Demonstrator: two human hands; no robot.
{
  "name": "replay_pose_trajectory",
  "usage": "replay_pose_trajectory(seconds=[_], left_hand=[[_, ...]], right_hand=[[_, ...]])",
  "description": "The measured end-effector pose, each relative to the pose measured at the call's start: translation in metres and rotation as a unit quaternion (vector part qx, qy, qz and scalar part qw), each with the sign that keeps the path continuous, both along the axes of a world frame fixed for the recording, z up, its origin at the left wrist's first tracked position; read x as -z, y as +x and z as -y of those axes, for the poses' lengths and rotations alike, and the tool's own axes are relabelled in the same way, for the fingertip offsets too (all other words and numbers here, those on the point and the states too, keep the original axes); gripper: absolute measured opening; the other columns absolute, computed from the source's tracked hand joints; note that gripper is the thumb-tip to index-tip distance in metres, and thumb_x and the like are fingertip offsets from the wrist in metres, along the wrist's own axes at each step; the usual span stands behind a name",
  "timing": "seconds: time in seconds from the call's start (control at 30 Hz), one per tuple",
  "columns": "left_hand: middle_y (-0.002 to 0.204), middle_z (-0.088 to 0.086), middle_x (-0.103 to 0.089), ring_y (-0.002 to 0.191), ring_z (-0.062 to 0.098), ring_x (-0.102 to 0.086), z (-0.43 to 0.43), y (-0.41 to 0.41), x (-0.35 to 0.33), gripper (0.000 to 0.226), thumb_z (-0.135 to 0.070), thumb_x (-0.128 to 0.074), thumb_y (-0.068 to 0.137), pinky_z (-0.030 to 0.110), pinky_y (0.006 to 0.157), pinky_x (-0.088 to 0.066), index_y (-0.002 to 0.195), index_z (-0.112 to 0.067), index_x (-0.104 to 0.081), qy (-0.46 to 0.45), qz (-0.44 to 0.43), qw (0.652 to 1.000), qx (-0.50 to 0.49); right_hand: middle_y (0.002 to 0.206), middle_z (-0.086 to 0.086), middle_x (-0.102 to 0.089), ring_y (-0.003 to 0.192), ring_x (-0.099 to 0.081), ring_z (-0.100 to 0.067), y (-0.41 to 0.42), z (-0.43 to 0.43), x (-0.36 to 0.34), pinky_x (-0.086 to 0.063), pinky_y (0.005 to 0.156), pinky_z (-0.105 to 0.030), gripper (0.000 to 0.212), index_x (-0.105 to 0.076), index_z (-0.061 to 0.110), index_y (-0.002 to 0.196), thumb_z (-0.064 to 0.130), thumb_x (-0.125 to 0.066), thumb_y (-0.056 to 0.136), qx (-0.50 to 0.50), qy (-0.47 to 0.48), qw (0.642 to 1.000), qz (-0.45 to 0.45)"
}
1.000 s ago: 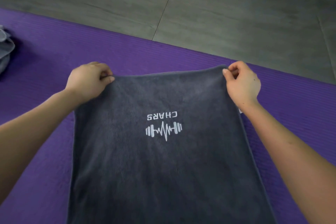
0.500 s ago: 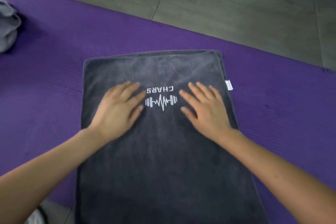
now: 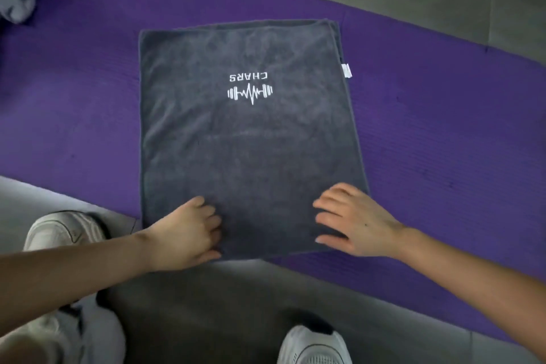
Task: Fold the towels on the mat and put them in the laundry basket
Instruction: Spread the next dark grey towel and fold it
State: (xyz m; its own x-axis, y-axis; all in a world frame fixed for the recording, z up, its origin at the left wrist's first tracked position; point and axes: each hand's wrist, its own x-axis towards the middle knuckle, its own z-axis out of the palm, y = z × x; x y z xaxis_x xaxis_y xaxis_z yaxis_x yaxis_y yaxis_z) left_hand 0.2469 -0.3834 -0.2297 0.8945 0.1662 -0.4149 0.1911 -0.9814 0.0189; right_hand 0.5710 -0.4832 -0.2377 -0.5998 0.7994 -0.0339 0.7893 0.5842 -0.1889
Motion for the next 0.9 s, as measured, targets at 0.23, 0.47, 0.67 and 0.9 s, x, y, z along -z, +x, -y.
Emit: replay_pose_trajectory(seconds=[0.23,0.47,0.67,0.9], left_hand=[[0.082,0.0,-0.065,0.073,0.021,-0.061,0.026,-0.038,0.013,0.05,-0.054,-0.039,0.065,0.035,0.059,-0.054,0.084,-0.02,-0.07,-0.006,-0.085,0.996,-0.026],[0.066,-0.006,-0.06,0.058,0.014,-0.061,0.013,-0.037,-0.011,0.02,-0.032,-0.043,0.068,0.019,0.052,-0.045,0.064,-0.023,-0.061,-0.1,-0.035,0.982,-0.155],[0.077,0.002,-0.058,0.075,0.024,-0.057,-0.05,-0.041,-0.031,0.027,-0.011,-0.05,0.093,0.029,0.066,-0.035,0.075,-0.03,-0.042,-0.199,0.068,0.851,-0.482],[0.073,-0.001,-0.067,0.072,0.011,-0.061,-0.149,-0.011,-0.059,0.022,-0.027,-0.058,0.091,0.021,0.06,-0.041,0.081,-0.009,-0.064,-0.199,0.225,0.774,-0.557]], right_hand=[[0.109,-0.003,-0.066,0.095,-0.061,-0.023,0.021,0.043,0.016,-0.049,0.082,-0.035,0.026,-0.067,0.018,0.085,0.034,-0.047,0.089,-0.002,-0.013,0.999,0.043],[0.082,0.007,-0.063,0.075,-0.054,-0.007,0.015,0.035,0.004,-0.049,0.064,-0.029,0.021,-0.061,0.014,0.084,0.027,-0.045,0.088,0.243,-0.08,0.956,-0.146],[0.086,0.01,-0.067,0.077,-0.06,-0.003,0.025,-0.027,-0.012,-0.043,0.071,-0.016,0.008,-0.066,0.014,0.096,0.015,-0.06,0.091,0.376,-0.094,0.887,-0.249],[0.091,0.009,-0.068,0.082,-0.059,0.008,0.047,-0.143,-0.043,-0.042,0.077,-0.002,0.011,-0.072,0.017,0.096,0.014,-0.067,0.086,0.429,-0.108,0.821,-0.359]])
